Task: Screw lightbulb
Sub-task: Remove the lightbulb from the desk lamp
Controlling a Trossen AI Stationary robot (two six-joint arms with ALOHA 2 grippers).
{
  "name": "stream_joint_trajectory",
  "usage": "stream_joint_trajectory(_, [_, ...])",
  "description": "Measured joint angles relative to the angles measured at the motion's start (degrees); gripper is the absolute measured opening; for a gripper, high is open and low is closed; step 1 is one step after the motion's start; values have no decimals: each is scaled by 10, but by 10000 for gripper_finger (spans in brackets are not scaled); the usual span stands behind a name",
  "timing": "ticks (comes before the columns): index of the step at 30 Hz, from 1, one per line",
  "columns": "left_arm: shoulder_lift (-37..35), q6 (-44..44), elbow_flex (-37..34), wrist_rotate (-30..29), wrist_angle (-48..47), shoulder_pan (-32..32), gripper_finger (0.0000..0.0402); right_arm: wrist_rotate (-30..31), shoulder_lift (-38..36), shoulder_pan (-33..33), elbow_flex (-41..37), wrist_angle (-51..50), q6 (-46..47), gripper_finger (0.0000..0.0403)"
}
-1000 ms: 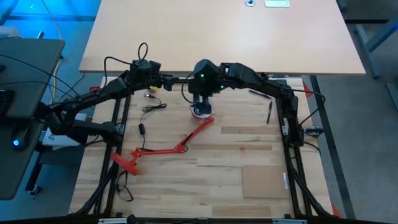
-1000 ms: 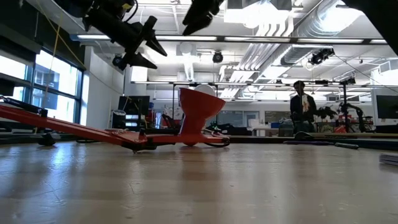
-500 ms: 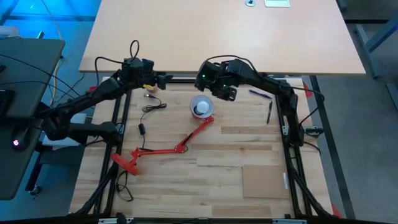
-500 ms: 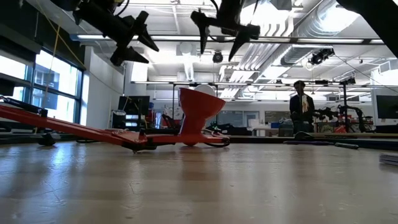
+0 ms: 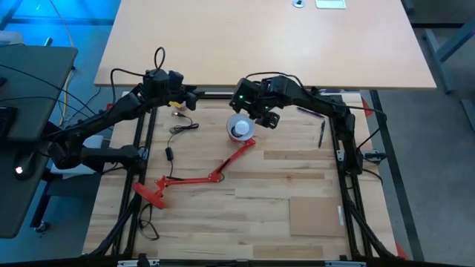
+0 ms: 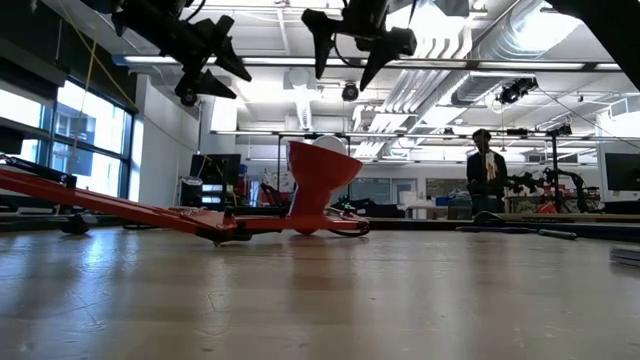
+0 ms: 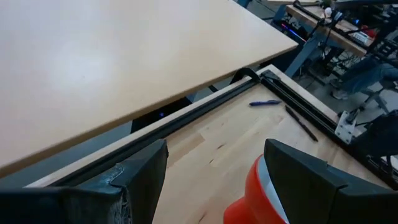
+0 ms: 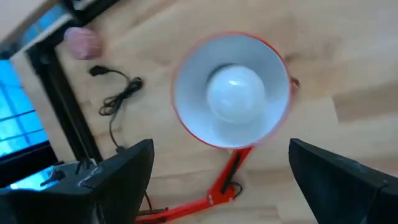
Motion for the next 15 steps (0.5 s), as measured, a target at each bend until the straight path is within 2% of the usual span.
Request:
stream_joint_trajectory(10, [-2, 40, 0, -4, -31, 0, 261, 42, 0, 4, 0, 63, -103, 362])
stream_joint_trajectory(15, [-2, 44, 0, -3, -77, 0, 261, 36, 0, 4, 0, 101, -160, 362])
